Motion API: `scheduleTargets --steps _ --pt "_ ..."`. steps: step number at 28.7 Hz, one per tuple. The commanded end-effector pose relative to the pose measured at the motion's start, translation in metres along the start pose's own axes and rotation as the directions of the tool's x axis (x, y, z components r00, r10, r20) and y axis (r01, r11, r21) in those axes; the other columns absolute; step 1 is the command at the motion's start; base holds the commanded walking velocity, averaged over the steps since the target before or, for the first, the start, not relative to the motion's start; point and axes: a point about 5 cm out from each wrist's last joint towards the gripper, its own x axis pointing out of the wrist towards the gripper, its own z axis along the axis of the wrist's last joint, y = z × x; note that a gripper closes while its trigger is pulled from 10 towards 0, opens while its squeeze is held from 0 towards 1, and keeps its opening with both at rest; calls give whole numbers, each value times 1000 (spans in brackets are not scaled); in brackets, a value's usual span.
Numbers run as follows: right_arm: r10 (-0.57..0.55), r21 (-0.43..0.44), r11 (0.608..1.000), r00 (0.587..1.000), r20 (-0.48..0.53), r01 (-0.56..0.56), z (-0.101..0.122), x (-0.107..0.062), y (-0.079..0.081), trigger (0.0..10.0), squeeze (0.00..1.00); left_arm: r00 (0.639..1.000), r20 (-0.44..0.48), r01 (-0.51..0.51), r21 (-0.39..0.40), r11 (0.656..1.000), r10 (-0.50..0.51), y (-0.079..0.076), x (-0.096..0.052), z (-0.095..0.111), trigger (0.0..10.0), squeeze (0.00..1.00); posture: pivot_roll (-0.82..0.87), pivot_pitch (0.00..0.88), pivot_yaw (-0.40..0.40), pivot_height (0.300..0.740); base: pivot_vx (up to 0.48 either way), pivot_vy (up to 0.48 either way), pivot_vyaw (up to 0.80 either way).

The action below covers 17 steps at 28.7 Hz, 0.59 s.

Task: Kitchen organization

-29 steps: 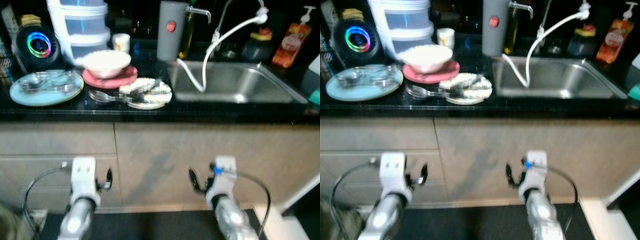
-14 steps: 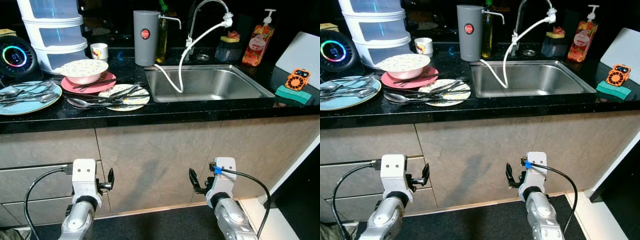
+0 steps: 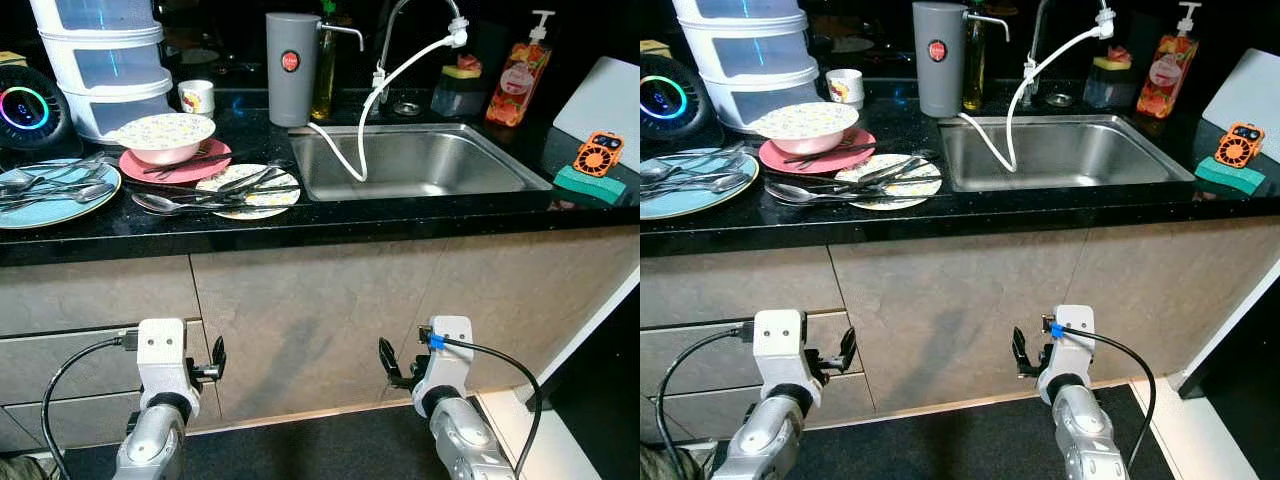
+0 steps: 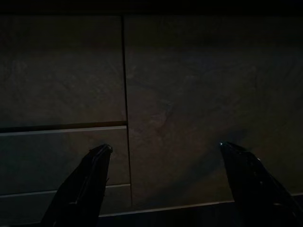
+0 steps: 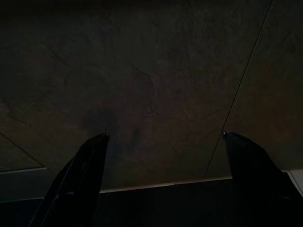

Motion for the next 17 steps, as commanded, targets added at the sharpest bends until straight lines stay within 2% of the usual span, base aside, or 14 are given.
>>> scheduleTargets --steps 1,9,13,14,15,16,17 --pt "-7 1 1000 1000 -21 7 -6 -2 -1 10000 0 1000 -6 7 -8 1000 -7 -1 -3 0 10000 0 -48 104 -35 740 0 0 0" --pt "-8 2 1000 1000 -23 9 -5 -1 -1 10000 0 1000 -1 23 -21 1000 -23 -3 -3 1 10000 0 -48 104 -36 740 0 0 0" --pt "-6 14 1000 1000 12 6 -1 -1 -1 10000 0 999 44 32 -1 999 -32 -4 -3 8 10000 0 -48 104 -36 740 240 0 0" --pt "-4 38 999 999 52 2 5 -2 0 10000 0 996 83 38 18 999 -40 -5 -4 14 10000 0 -45 104 -37 740 247 0 0" --pt "33 109 993 983 182 -53 26 -3 3 10000 0 980 187 63 47 997 -71 -10 -7 33 10000 0 -43 105 -38 740 244 0 0" --pt "33 109 993 983 182 -53 26 -3 3 10000 0 980 187 63 47 997 -71 -10 -7 33 10000 0 -43 105 -38 740 244 0 0" --pt "63 118 989 968 244 -94 39 -4 6 10000 0 968 231 84 71 994 -98 -13 -9 43 10000 0 -43 106 -36 740 247 0 0"
